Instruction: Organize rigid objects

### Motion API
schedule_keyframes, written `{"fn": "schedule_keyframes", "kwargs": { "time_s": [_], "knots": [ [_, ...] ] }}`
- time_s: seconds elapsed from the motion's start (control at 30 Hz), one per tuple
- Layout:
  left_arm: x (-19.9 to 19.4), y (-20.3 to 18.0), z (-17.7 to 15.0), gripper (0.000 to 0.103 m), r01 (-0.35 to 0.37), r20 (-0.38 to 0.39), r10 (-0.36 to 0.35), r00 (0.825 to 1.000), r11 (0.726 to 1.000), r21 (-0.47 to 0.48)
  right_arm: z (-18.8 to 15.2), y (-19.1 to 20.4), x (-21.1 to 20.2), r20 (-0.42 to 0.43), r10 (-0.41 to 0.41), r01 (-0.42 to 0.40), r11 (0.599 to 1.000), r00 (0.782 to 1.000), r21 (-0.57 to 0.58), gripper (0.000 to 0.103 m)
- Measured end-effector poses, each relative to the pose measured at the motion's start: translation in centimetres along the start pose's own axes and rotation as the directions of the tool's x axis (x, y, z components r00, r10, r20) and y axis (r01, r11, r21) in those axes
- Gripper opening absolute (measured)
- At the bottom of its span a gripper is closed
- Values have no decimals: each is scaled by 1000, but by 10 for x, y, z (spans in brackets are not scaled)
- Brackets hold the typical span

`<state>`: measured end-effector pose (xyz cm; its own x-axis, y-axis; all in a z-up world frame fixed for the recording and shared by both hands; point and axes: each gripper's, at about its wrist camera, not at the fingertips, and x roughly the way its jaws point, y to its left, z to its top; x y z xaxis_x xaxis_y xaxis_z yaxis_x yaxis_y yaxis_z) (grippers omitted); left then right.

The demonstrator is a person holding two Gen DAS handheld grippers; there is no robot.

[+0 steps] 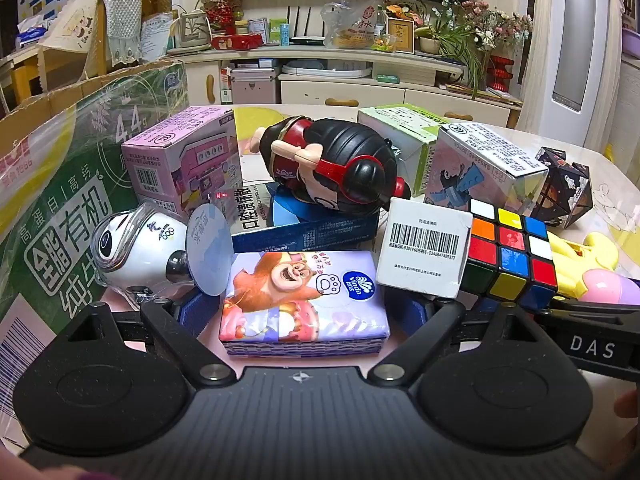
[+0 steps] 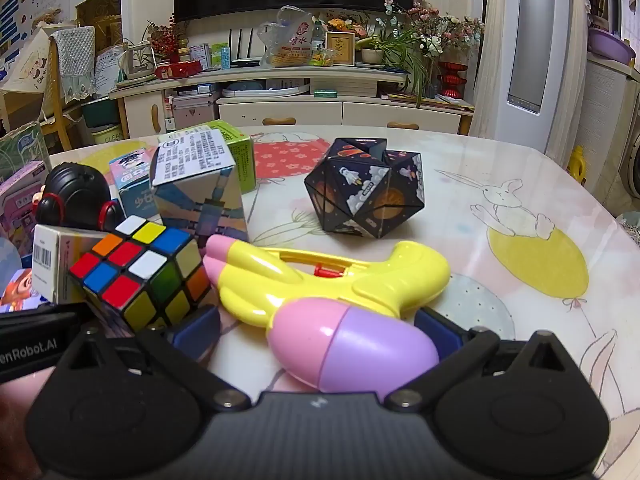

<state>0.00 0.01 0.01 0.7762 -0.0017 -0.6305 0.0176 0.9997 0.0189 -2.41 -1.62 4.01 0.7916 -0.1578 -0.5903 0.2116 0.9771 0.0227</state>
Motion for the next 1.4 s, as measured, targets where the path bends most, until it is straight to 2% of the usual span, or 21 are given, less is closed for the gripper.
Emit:
{"fn": "schedule_keyframes", "kwargs": {
  "time_s": [0.3,0.63,1.07,1.23,1.4],
  "knots": [
    [-8,3,-7,103,17,-2,-17,1000,1000,16,-7,-1,-8,-7,19,-19,1000,1000,-10,103],
    [-43,16,-27,103,18,-2,-18,1000,1000,11,-33,6,-44,4,7,-7,999,1000,-31,103],
    [-107,58,-27,103,24,94,-24,995,1000,3,-37,30,-139,167,14,-16,1000,986,6,102],
    [-131,81,-31,103,-10,113,13,994,1000,-26,-39,58,-175,219,45,-32,998,975,-59,102],
    [-154,100,-32,103,-39,141,45,989,998,-47,-39,87,-201,232,98,-74,991,968,-111,102]
  ]
}}
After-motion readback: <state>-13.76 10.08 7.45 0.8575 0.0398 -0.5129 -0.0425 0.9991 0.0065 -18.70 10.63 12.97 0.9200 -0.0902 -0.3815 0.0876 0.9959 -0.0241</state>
